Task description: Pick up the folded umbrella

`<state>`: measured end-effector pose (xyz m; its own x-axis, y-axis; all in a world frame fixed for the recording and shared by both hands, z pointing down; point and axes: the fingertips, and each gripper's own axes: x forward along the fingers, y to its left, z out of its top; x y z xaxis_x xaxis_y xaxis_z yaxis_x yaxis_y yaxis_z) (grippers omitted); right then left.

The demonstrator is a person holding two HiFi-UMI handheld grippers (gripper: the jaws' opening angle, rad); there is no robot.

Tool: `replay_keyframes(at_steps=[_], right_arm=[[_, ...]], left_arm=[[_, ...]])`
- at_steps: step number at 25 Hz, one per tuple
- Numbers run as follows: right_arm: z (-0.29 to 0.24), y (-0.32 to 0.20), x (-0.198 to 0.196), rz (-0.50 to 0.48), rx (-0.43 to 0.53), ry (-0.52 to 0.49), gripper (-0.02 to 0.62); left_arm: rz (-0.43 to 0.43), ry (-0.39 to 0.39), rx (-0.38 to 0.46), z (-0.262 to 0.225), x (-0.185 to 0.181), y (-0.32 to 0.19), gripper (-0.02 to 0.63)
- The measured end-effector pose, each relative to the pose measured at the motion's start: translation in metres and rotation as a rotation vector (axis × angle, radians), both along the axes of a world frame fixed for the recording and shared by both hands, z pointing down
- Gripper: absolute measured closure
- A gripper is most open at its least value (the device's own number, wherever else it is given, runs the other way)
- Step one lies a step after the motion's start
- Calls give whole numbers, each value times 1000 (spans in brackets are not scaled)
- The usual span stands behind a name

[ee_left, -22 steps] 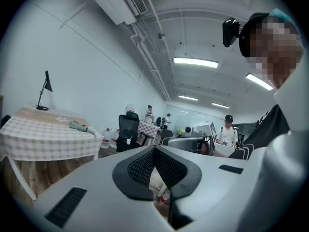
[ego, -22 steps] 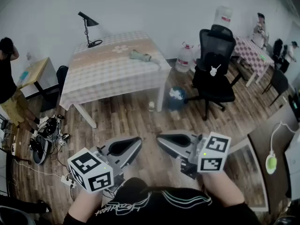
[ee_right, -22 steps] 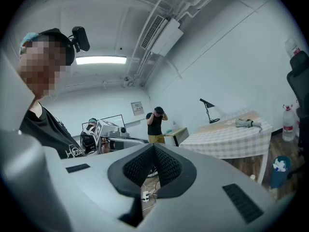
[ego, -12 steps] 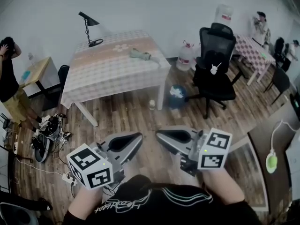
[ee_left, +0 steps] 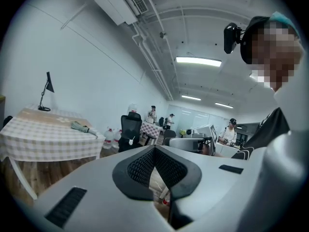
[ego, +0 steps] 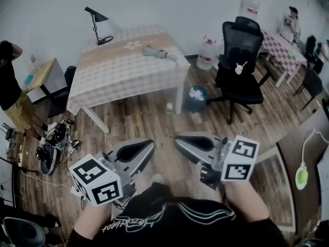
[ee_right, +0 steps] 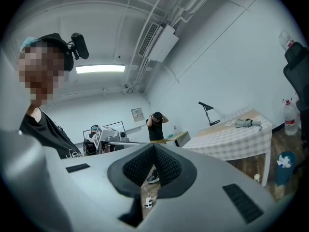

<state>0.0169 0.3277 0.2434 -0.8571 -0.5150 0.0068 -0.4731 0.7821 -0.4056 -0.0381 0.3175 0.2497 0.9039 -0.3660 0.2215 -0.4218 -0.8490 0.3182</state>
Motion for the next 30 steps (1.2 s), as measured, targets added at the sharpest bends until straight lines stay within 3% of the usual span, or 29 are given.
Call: replay_keyframes(at_steps=[12, 24, 30], right_arm=[[17, -67, 10, 11, -48, 19, 583], [45, -205, 27, 63, -224, -36, 583], [69, -282, 19, 73, -290, -13, 583]], left_arm=[[-23, 27, -41, 15, 1, -69, 609], [-29, 25, -168, 51, 14, -200, 609], [-43, 47, -229, 77, 5, -279, 609]])
